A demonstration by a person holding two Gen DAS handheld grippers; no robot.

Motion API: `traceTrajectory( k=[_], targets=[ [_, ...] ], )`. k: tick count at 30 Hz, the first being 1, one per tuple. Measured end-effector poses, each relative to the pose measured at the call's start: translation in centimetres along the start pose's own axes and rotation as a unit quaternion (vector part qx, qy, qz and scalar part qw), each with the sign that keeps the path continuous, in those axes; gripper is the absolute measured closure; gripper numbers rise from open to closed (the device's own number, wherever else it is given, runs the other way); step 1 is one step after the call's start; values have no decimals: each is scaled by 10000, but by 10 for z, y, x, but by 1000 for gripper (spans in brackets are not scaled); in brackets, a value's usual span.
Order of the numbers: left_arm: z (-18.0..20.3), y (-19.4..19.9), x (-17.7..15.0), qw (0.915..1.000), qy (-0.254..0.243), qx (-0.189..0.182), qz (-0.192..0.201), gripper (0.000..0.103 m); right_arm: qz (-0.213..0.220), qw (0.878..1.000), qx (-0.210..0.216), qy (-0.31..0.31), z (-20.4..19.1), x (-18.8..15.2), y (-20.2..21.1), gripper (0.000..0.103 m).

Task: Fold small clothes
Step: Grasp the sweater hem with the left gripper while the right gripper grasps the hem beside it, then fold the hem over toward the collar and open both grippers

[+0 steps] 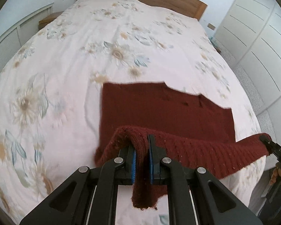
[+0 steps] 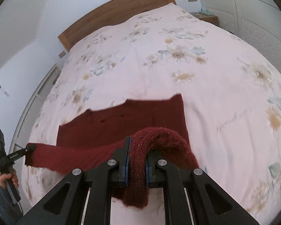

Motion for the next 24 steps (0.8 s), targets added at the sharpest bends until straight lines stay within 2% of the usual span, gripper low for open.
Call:
traceTrajectory(
  k=[5, 8, 13, 18, 21, 22, 24],
  targets=[
    [-17, -30, 29, 9996, 59, 223, -147, 95, -193, 9996, -179, 78, -3, 35, -39, 92],
    [-26, -48, 36, 9988, 6, 402, -289, 95, -382, 9986, -354, 131, -3, 43, -66, 92],
    [-37, -97, 34, 9953, 57, 761, -598, 94, -765, 9942, -707, 264, -1, 39, -112, 91],
    [-40, -121, 29, 9895, -38, 1261, -699, 92, -866, 9921, -878, 219, 6, 35, -132, 86],
    [-36, -125, 30, 9863, -145, 1445, -779, 88, -785, 9923, -946, 120, 10, 37, -129, 74],
    [-35, -125, 31, 9864, -145, 1435, -786, 83, -732, 9919, -1026, 131, 12, 38, -125, 69],
    [-29, -117, 35, 9886, -136, 1331, -684, 64, -628, 9923, -1064, 131, 12, 40, -118, 43]
  ],
)
Point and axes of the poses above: each gripper's, at about its wrist camera, not at the fingertips, and y roughly against the way its jaws point, z to its right, x to its top, the point moved 7 cm from there along -y, roughly the way its jaws point, and after that the axes turned 4 degrees about -y, right-handed, at the moved point
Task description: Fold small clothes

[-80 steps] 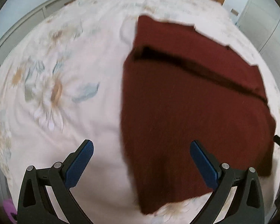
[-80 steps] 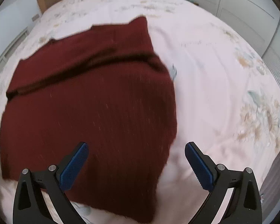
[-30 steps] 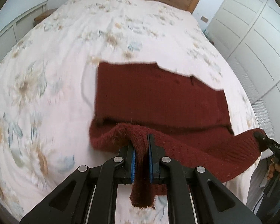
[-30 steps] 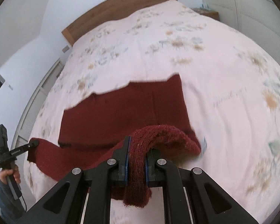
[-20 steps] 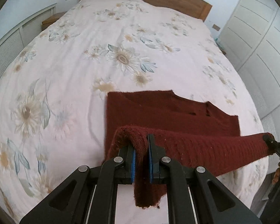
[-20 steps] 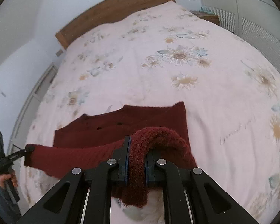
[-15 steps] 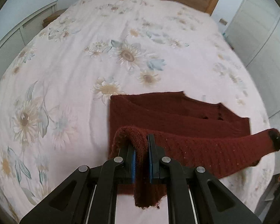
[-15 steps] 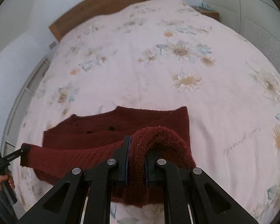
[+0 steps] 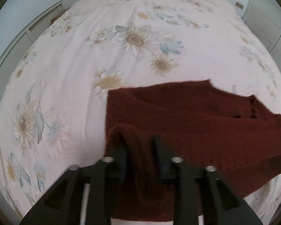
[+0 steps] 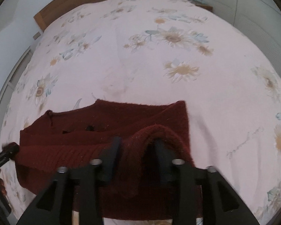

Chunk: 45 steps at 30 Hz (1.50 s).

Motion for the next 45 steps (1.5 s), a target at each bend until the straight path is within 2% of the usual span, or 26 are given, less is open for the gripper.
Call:
traceTrajectory(
  k=[1, 2, 3, 5, 6, 8, 10, 11, 15, 19, 24, 29, 32, 39, 45],
  targets=[
    [2, 8, 3, 9999, -29, 33, 144, 46, 86, 10000, 11, -14, 1, 1, 6, 38],
    [4, 16, 6, 9995, -82, 94, 288, 37, 139, 9999, 28, -12, 1, 1, 10, 31],
    [7, 24, 8, 9991, -142, 120, 393, 37, 201, 9998, 51, 3, 0, 1, 14, 23],
    [13, 37, 11, 9984, -210, 52, 521, 34, 336, 9994, 72, 56, -2, 1, 25, 20],
    [17, 43, 12, 9981, -225, -29, 574, 30, 383, 9992, 88, 105, -5, 0, 29, 20],
    [23, 55, 13, 9968, -277, -142, 732, 8, 478, 9985, 103, 248, -11, -4, 38, 16],
    [31, 66, 12, 9951, -355, -164, 911, 5, 537, 9977, 117, 395, -19, -9, 46, 9],
    [34, 68, 11, 9943, -394, -170, 973, 1, 570, 9971, 123, 485, -25, -13, 48, 2],
    [50, 72, 3, 9918, -646, -254, 1072, 1, 760, 9930, 48, 900, -47, -33, 52, 0],
    [69, 64, -14, 9879, -957, -258, 1191, 1, 800, 9882, -73, 1306, -71, -64, 39, 0],
    [94, 34, -48, 9855, -1314, -343, 1016, 1, 591, 9851, -216, 1598, -84, -102, 5, 0],
    [104, -7, -77, 9865, -1497, -233, 628, 1, 309, 9881, -451, 1438, -65, -123, -30, 1],
    [95, -22, -84, 9885, -1385, -252, 547, 1, 318, 9918, -396, 1176, -44, -121, -33, 1],
    [57, -21, -87, 9930, -991, -273, 587, 1, 380, 9942, -486, 879, -3, -105, -25, 1],
    [37, -29, -96, 9946, -714, -569, 496, 1, 363, 9938, -506, 923, 8, -105, -31, 1]
  ],
)
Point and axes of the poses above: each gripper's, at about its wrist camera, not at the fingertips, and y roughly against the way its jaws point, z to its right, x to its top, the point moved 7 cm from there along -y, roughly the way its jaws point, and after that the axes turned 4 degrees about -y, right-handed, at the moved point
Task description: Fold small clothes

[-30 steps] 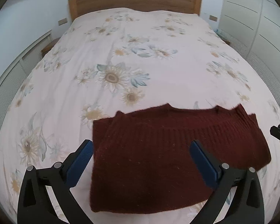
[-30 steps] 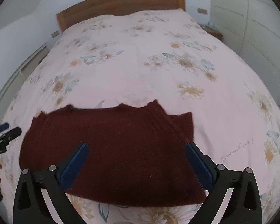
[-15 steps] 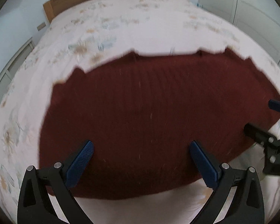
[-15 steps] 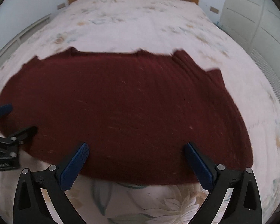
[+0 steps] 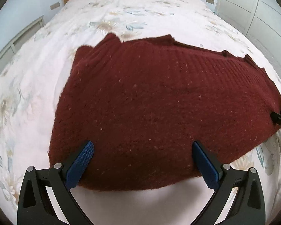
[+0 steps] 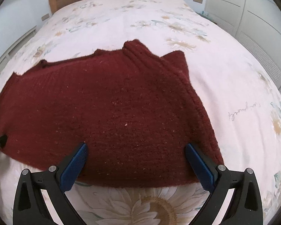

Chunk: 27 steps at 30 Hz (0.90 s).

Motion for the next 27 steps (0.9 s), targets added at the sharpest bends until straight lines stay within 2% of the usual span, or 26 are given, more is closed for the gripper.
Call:
traceTrajectory(
  k=[5, 14, 20, 23, 27],
  targets=[
    [-1, -4, -2, 9996, 264, -131, -13, 1, 26, 9997, -119, 221, -5, -1, -6, 0],
    [0, -4, 2, 9995, 270, -153, -99, 1, -278, 9992, -236, 183, -9, 4, -7, 0],
    [-1, 10, 11, 9984, 336, -326, -306, 1, -173, 9991, -271, 268, -16, 10, 19, 0],
    [-15, 31, 23, 9978, 525, -355, -190, 1, -21, 9989, -238, 405, -21, 13, 37, 0],
    [-53, 54, 38, 9960, 843, -310, 1, 1, 113, 9989, -148, 428, -22, 12, 59, 0]
  ],
)
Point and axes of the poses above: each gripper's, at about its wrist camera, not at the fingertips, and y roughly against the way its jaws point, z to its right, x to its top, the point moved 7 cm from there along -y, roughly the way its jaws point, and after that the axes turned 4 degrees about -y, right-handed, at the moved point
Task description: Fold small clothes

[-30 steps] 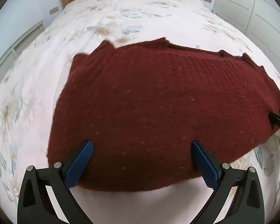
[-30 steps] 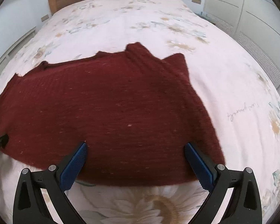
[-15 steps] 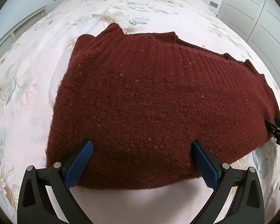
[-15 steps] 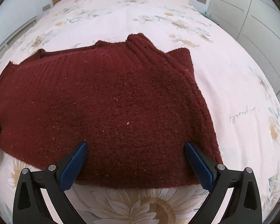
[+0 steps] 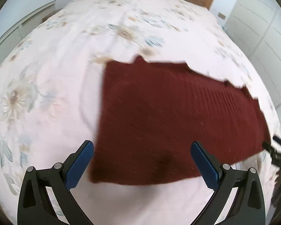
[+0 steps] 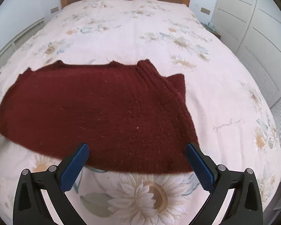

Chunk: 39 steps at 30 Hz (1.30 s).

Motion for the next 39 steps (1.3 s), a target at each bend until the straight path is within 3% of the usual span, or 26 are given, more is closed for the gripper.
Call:
traceTrajectory(
  k=[7, 12, 18, 20, 21, 23, 25, 32, 39],
  targets=[
    [-56, -28, -6, 9939, 888, -264, -598, 1, 92, 9999, 20, 83, 10, -18, 24, 0],
    [-53, -62, -23, 9888, 893, -607, -1027, 1, -20, 9999, -91, 118, 20, -30, 21, 0],
    [-32, -70, -19, 9894, 691, -831, -968, 3, -91, 9999, -122, -16, 33, -44, 17, 0],
    [-24, -75, -18, 9887, 579, -929, -1026, 26, -105, 9998, -118, -83, 37, -46, 16, 0],
    [-20, -75, -17, 9888, 522, -935, -1037, 32, -111, 9998, -117, -112, 38, -47, 16, 0],
    [-13, -74, -16, 9859, 550, -1141, -1098, 58, -114, 9997, -98, -175, 42, -50, 15, 0],
    [-10, -71, -14, 9845, 589, -1208, -1129, 67, -96, 9996, -84, -234, 45, -50, 16, 0],
    [15, -29, 3, 9903, 120, -974, -980, 72, 58, 9988, 20, -494, 65, -49, 26, 0],
    [90, 19, 44, 9900, -390, -1135, -739, 74, 174, 9972, 70, -718, 94, -51, 39, 0]
  ],
)
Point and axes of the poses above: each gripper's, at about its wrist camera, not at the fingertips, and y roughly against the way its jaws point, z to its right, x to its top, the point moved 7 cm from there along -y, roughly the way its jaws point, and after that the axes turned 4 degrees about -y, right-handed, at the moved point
